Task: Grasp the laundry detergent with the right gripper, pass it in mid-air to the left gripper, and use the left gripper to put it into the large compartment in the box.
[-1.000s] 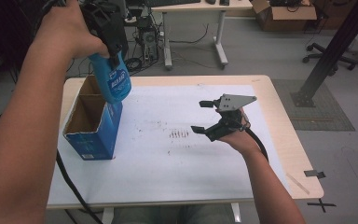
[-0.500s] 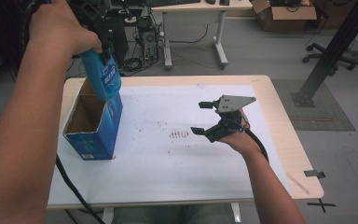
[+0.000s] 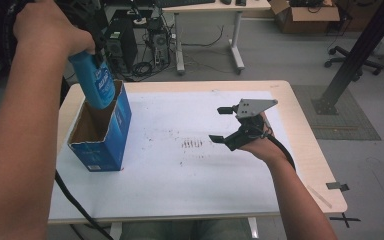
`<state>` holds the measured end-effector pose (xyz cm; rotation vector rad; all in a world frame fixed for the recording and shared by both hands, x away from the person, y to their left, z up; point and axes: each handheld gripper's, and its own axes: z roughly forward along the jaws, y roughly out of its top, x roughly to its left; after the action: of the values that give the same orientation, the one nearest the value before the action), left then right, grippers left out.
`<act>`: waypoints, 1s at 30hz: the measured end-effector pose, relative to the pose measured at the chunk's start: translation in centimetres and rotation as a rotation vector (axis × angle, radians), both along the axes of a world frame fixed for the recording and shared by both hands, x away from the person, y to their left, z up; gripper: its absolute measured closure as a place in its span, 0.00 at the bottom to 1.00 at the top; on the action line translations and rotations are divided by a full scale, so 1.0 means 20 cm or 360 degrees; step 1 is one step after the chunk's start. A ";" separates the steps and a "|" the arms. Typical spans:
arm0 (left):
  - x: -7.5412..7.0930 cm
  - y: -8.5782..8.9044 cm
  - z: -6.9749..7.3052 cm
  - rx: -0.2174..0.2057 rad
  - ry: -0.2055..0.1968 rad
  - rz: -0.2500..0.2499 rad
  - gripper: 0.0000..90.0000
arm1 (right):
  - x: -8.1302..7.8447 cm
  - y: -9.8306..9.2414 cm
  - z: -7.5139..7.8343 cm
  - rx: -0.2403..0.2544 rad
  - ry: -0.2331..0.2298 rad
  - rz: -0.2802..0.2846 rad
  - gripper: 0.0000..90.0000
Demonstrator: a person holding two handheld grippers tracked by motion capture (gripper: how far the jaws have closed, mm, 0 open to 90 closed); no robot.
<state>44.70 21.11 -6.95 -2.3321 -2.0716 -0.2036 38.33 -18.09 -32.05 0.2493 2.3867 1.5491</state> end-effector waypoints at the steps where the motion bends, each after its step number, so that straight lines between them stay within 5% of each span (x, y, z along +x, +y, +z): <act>1: 0.00 0.01 0.00 0.0001 0.0004 0.0017 0.43 | 0.00 0.00 0.00 -0.0002 0.0000 -0.0001 0.08; 17: 0.00 0.12 -0.07 -0.0025 0.0040 0.0194 0.43 | -0.02 -0.02 0.02 -0.0037 -0.0007 0.0000 0.08; 30: -0.02 0.14 -0.17 -0.0008 0.0075 0.0196 0.43 | -0.03 -0.02 0.03 -0.0050 -0.0016 0.0012 0.08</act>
<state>44.21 23.82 -10.32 -2.1797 -2.1861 -0.1400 37.83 -18.39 -31.45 0.2255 2.4049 1.5117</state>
